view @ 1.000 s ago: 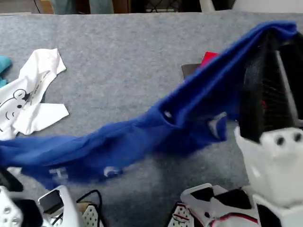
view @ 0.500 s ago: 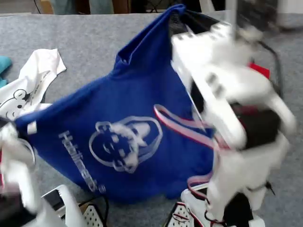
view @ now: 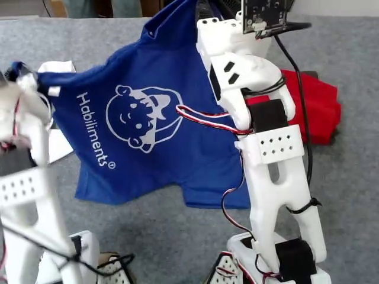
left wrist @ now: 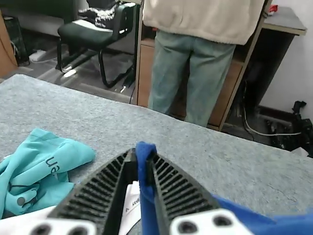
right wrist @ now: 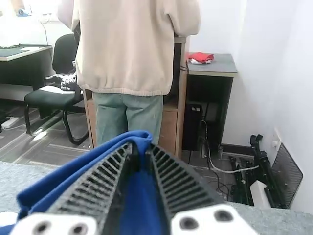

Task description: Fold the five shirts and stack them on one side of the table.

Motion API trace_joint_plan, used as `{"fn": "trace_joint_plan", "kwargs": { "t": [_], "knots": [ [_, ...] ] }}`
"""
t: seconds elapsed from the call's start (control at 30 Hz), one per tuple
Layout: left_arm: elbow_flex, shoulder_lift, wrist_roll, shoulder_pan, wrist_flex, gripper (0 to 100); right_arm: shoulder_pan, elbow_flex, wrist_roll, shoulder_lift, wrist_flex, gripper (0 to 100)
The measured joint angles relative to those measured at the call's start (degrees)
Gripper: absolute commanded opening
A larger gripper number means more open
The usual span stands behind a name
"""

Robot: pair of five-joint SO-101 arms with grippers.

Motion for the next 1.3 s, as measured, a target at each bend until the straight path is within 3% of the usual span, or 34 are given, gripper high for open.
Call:
{"fn": "trace_joint_plan", "kwargs": {
  "t": [0.2, 0.47, 0.63, 0.9, 1.07, 1.3],
  "knots": [
    [-7.56, 7.3, 0.0, 0.09, 9.67, 3, 2.11, 0.0, 0.0, 2.73, 2.37, 1.3],
    [-4.13, 7.65, 0.18, 0.09, 22.59, 3, 6.95, 0.18, 0.88, 9.14, 14.51, 1.3],
    [3.87, 7.65, -1.85, 3.25, 24.18, 3, 8.44, 0.18, 10.81, 13.89, 20.4, 1.3],
    [22.07, -1.32, -12.22, 10.9, 24.18, 3, 6.07, 5.01, 37.45, 15.47, 40.35, 1.3],
    [27.87, -13.01, -14.68, 12.04, 30.77, 3, 6.24, 15.65, 41.49, 10.11, 43.69, 1.3],
    [31.56, -28.84, -16.88, 12.04, 40.88, 3, 7.38, 36.31, 43.6, -10.37, 41.67, 1.3]
  ]
}}
